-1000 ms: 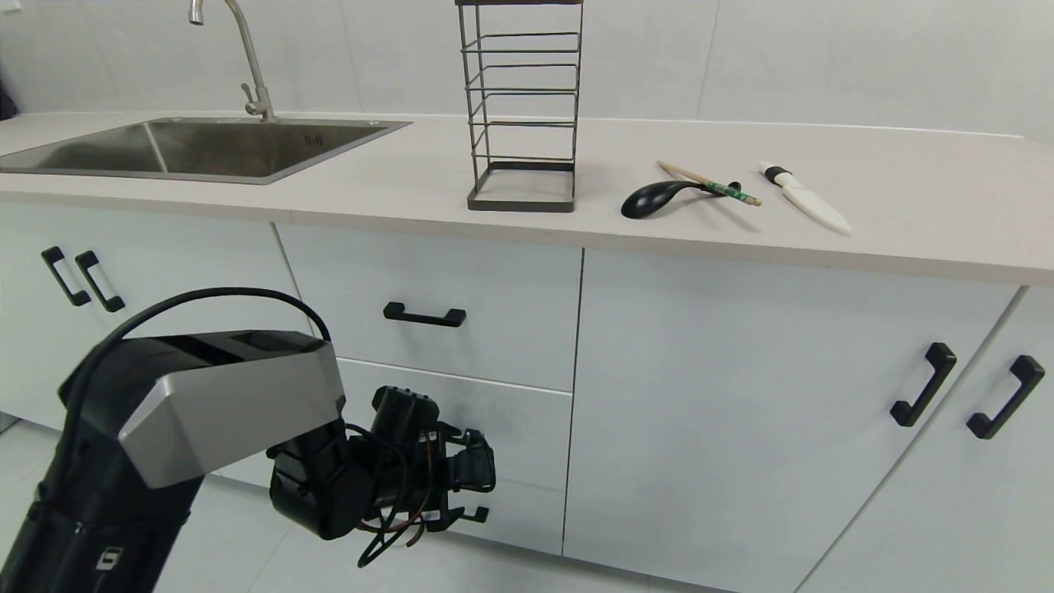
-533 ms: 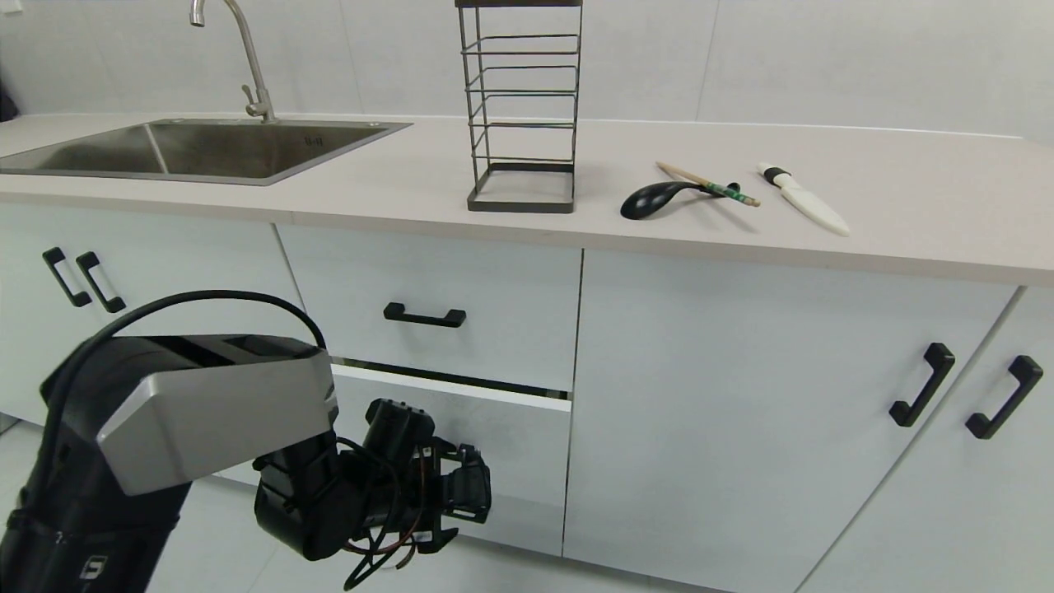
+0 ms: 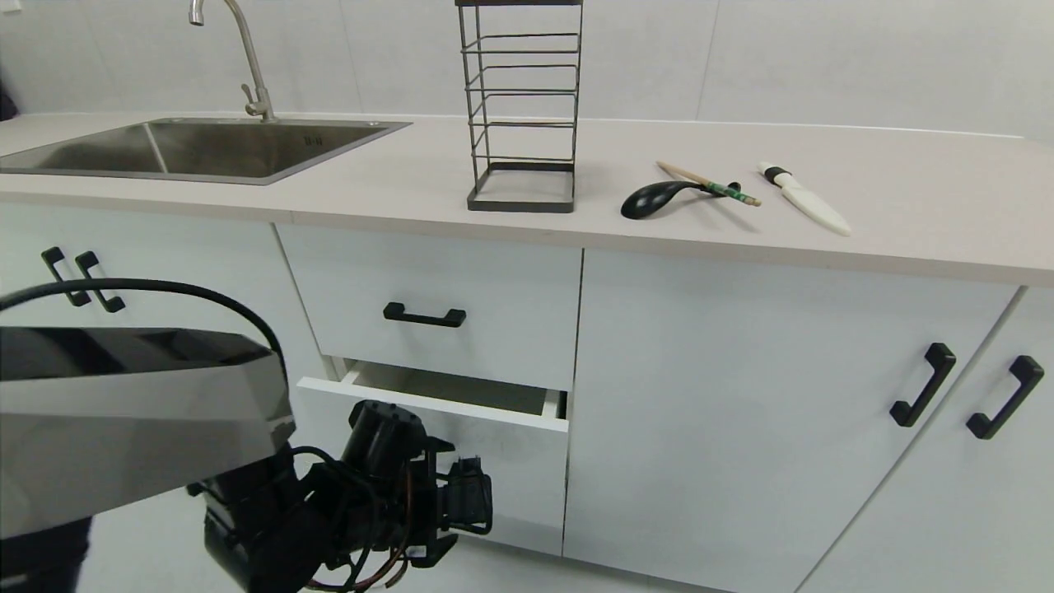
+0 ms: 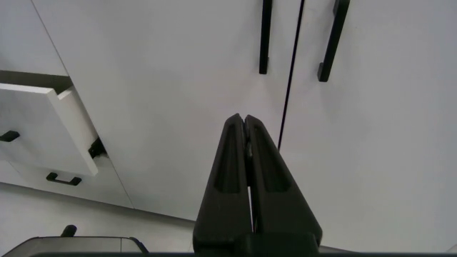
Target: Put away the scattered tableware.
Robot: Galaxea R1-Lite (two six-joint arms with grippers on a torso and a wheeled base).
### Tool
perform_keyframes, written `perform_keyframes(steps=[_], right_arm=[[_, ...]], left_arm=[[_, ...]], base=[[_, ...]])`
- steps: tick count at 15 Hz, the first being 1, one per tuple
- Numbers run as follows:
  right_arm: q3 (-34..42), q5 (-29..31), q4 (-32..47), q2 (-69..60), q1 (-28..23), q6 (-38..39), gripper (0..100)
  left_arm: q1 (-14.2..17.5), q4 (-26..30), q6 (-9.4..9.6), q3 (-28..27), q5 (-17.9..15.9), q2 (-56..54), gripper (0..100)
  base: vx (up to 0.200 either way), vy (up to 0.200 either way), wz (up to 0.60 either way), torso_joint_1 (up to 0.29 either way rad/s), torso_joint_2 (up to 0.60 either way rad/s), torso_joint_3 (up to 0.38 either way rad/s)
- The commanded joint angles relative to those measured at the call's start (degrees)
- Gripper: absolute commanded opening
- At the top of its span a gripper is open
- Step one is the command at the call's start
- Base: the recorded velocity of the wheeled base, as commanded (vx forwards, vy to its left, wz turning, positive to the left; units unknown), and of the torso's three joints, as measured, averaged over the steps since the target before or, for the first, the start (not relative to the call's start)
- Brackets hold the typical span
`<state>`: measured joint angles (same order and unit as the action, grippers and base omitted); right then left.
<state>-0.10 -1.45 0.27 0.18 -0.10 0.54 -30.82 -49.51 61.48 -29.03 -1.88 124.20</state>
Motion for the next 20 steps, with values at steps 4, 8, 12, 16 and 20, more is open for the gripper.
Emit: perform_keyframes(steps=[4, 8, 12, 16, 20], right_arm=[[0.0, 0.0, 0.0, 0.1, 0.0, 0.0, 0], [0.0, 0.0, 0.0, 0.1, 0.0, 0.0, 0], [0.0, 0.0, 0.0, 0.1, 0.0, 0.0, 0], [0.0, 0.0, 0.0, 0.1, 0.0, 0.0, 0], [0.0, 0.0, 0.0, 0.1, 0.0, 0.0, 0]], left_arm=[[-8.6, 1.4, -10.59, 9.5, 4.7, -24.6, 100], [-2.2, 1.5, -11.73, 6.9, 4.2, -21.8, 100], [0.4, 1.6, -11.73, -0.1, 0.5, -14.7, 100], [2.3, 1.5, -11.47, -4.6, -0.1, -8.8, 100], [1.9, 1.4, -11.47, -6.4, -0.1, -5.2, 100]], base=[[0.0, 0.0, 0.0, 0.0, 0.0, 0.0], [0.0, 0.0, 0.0, 0.0, 0.0, 0.0], [0.0, 0.0, 0.0, 0.0, 0.0, 0.0], [0.0, 0.0, 0.0, 0.0, 0.0, 0.0], [0.0, 0.0, 0.0, 0.0, 0.0, 0.0]])
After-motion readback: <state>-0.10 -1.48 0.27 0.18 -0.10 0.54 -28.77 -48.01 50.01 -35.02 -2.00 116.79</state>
